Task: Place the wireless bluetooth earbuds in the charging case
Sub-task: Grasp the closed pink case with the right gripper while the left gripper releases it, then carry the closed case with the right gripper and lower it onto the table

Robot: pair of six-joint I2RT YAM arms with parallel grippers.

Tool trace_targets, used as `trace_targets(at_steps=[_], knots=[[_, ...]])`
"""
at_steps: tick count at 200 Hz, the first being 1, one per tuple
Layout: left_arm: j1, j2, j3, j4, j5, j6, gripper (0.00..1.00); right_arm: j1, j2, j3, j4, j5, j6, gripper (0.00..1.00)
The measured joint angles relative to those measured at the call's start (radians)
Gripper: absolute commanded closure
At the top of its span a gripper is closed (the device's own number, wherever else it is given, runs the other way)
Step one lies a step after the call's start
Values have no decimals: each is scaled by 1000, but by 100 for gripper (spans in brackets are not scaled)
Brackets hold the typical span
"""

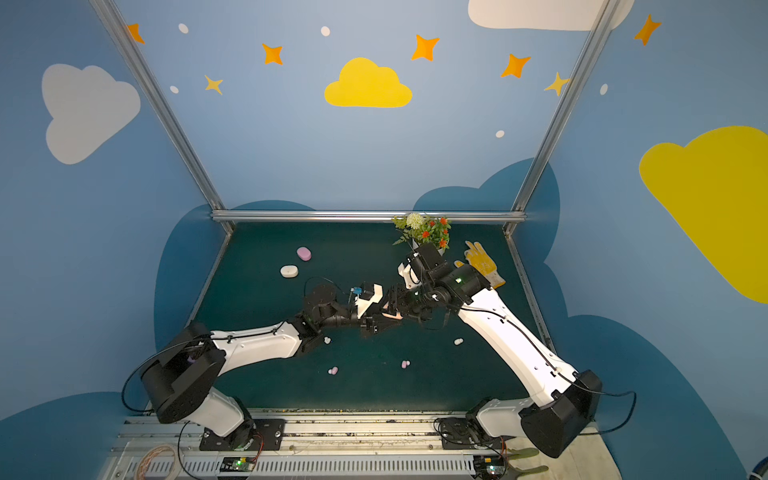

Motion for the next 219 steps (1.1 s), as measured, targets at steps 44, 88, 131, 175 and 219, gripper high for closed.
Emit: trace_targets(at_steps=[44, 88, 131, 175, 219], knots=[[0, 0, 0, -3, -5, 0, 45, -4, -2, -4, 5, 6, -1, 52], [-2, -11, -6, -38, -58, -16, 0, -56, -32, -34, 7, 48, -16, 52], [21, -114, -54, -182, -198, -46, 0, -181, -86, -150, 11, 134, -72, 52], [78, -235, -92, -343, -376, -70, 0, -367, -103, -312, 43, 261, -129, 52], [129, -310, -132, -454, -505, -70, 0, -588, -103, -441, 134, 318, -169, 52]])
